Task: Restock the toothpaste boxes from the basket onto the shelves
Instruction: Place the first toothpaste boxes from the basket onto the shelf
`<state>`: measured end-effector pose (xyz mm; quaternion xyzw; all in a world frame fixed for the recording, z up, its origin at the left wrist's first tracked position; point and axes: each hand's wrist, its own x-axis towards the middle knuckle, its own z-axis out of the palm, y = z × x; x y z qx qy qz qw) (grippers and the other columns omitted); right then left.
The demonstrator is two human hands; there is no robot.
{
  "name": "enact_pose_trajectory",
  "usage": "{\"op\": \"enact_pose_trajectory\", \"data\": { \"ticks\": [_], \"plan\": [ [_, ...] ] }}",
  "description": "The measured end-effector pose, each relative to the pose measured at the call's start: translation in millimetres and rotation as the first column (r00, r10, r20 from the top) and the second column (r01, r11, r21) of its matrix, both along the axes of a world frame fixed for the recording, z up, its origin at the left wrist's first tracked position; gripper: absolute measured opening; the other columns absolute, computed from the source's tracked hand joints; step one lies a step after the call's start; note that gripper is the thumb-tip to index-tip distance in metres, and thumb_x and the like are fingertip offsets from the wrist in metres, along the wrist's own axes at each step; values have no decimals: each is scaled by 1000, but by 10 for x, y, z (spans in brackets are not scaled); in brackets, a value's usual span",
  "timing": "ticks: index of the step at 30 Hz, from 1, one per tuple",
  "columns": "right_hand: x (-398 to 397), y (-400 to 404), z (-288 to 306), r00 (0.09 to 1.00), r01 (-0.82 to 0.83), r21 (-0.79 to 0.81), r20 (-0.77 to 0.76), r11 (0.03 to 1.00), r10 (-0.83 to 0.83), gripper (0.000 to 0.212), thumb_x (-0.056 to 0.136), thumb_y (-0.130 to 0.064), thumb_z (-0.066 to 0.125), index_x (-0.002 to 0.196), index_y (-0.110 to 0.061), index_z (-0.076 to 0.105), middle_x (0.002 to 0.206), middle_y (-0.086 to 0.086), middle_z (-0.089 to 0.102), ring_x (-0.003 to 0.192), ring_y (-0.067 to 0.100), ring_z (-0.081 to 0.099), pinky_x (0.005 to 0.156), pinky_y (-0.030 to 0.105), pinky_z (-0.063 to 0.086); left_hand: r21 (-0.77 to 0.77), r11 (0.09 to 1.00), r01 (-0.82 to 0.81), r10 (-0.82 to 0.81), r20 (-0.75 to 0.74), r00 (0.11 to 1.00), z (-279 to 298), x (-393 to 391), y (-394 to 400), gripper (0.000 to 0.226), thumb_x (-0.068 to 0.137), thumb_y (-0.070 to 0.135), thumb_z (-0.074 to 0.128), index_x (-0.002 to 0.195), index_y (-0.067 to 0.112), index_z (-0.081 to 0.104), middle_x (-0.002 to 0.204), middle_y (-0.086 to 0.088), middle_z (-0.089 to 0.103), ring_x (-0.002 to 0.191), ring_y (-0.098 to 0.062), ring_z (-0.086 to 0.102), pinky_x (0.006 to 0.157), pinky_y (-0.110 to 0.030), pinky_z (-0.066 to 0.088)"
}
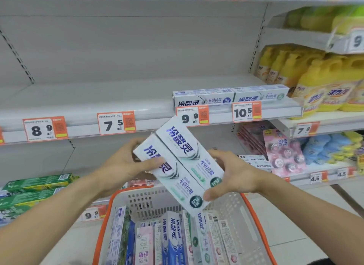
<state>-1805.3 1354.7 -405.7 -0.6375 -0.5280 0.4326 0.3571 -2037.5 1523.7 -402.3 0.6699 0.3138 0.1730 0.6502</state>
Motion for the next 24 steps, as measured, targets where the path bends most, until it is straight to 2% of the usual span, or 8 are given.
{"op": "enact_pose_trajectory", "data": {
  "ticks": [4, 7, 9, 14, 17, 20, 23, 24],
  "plan": [
    [211, -94, -24, 984, -92, -110, 143, 990, 107, 68, 61, -1, 93, 118, -16, 60, 117, -1, 74, 107, 20, 71, 88, 47, 59, 17, 990, 141, -139, -95, 986, -118, 27, -132, 64, 72, 28, 87, 126, 11, 58, 116, -6, 74, 103, -28, 72, 90, -50, 58],
    [364, -182, 7, 952, -126, -170, 256, 977, 167, 64, 56, -10, 94, 111, -16, 61, 109, 3, 75, 98, 23, 74, 83, 51, 60, 101, 985, 140, -127, -127, 984, -111, 128, -181, 80, 51, 53, 94, 113, 11, 66, 109, -3, 76, 101, -23, 73, 94, -44, 57],
    [457, -241, 41, 937, -108, -183, 309, 977, 161, 63, 55, -12, 93, 109, -15, 60, 105, 3, 75, 93, 24, 74, 79, 53, 60, 114, 979, 167, -152, -128, 980, -111, 215, -224, 89, 46, 60, 93, 117, 14, 65, 112, -1, 75, 104, -21, 72, 97, -43, 55],
    [668, -400, 183, 925, -97, -170, 348, 981, 152, 63, 56, -13, 93, 110, -21, 61, 104, 3, 75, 92, 27, 74, 75, 56, 60, 96, 977, 193, -191, -30, 981, -63, 507, -324, 69, 64, 42, 88, 122, 15, 64, 118, -1, 73, 108, -24, 70, 98, -44, 54],
    [810, -516, 272, 929, 14, -62, 371, 998, 10, 60, 55, -18, 98, 102, -26, 62, 101, -3, 75, 91, 19, 73, 78, 48, 60, 140, 980, 144, -151, 35, 988, 38, 766, -354, 49, 75, 26, 82, 119, 12, 65, 113, 0, 75, 106, -22, 71, 94, -36, 57],
    [962, -571, 390, 932, 196, 126, 283, 972, -225, 59, 59, -25, 97, 109, -24, 65, 103, -9, 76, 95, 10, 73, 83, 37, 60, 231, 970, 74, -103, 119, 988, 243, 1089, -342, 47, 73, 18, 76, 118, 13, 65, 112, 2, 75, 104, -18, 71, 91, -30, 58],
    [1160, -437, 629, 848, 274, 345, 354, 898, -395, 54, 66, -26, 93, 112, -33, 65, 100, -21, 73, 88, -3, 69, 75, 18, 55, 373, 928, -25, -52, 195, 979, 523, 1472, -243, 39, 83, 8, 75, 121, 11, 65, 110, 2, 75, 98, -10, 71, 86, -24, 58],
    [1271, -350, 722, 799, 272, 419, 404, 866, -446, 56, 68, -26, 92, 115, -37, 63, 104, -23, 70, 93, -4, 67, 79, 18, 54, 408, 910, -65, -32, 226, 974, 628, 1612, -194, 37, 86, 6, 73, 121, 11, 64, 110, 2, 74, 93, -6, 71, 82, -21, 58]
  ]
}}
